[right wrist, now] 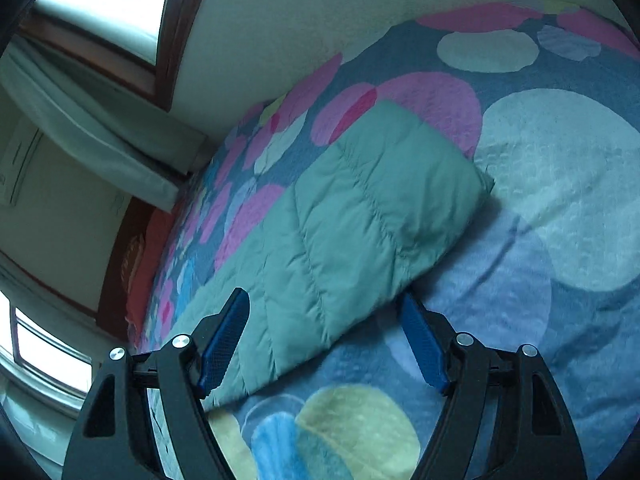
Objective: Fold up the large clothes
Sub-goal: 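Grasp the jacket sleeve cuff with the right tool and lift it, then fold the held sleeve across the jacket body and open the right tool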
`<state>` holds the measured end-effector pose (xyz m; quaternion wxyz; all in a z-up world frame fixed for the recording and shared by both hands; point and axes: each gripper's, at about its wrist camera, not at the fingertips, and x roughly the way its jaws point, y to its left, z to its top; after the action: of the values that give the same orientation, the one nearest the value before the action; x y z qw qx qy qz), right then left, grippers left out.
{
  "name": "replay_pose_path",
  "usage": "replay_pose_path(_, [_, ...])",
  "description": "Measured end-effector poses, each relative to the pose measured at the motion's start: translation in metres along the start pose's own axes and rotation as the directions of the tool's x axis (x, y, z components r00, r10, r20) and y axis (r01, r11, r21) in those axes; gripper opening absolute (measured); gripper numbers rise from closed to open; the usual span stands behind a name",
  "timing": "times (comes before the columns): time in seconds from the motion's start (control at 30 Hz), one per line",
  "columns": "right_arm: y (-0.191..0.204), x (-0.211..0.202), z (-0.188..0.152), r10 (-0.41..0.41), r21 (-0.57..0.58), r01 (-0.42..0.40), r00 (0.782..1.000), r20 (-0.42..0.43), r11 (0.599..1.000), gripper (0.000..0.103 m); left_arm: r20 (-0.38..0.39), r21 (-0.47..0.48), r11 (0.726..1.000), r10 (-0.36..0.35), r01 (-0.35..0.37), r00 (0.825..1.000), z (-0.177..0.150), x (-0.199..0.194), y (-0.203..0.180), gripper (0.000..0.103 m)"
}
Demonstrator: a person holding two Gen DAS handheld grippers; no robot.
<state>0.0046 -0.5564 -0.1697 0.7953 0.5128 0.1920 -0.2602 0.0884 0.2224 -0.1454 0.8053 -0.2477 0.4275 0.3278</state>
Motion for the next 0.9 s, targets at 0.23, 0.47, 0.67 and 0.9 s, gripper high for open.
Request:
replay_pose_path(0.23, [-0.006, 0.010, 0.013, -0.009, 0.027, 0.008, 0.999, 0.039, 1.000, 0.039, 0.064, 0.097, 0.990, 0.101, -0.107, 0.993, -0.007, 0.007, -0.010, 0.087])
replay_pose_path(0.47, [0.003, 0.010, 0.028, -0.011, -0.018, 0.012, 0.998, 0.062, 1.000, 0.012, 0.073, 0.104, 0.987, 0.117, -0.124, 0.990, -0.008, 0.009, -0.011, 0.091])
replay_pose_path(0.67, [0.078, -0.005, 0.008, 0.073, -0.280, -0.054, 0.996, 0.057, 0.958, 0.012, 0.077, 0.101, 0.986, 0.124, -0.131, 0.989, -0.007, 0.012, -0.012, 0.093])
replay_pose_path(0.9, [0.194, 0.023, -0.064, 0.176, -0.534, -0.202, 0.979, -0.100, 0.821, 0.012, 0.078, 0.095, 0.987, 0.121, -0.128, 0.990, -0.006, 0.015, -0.010, 0.096])
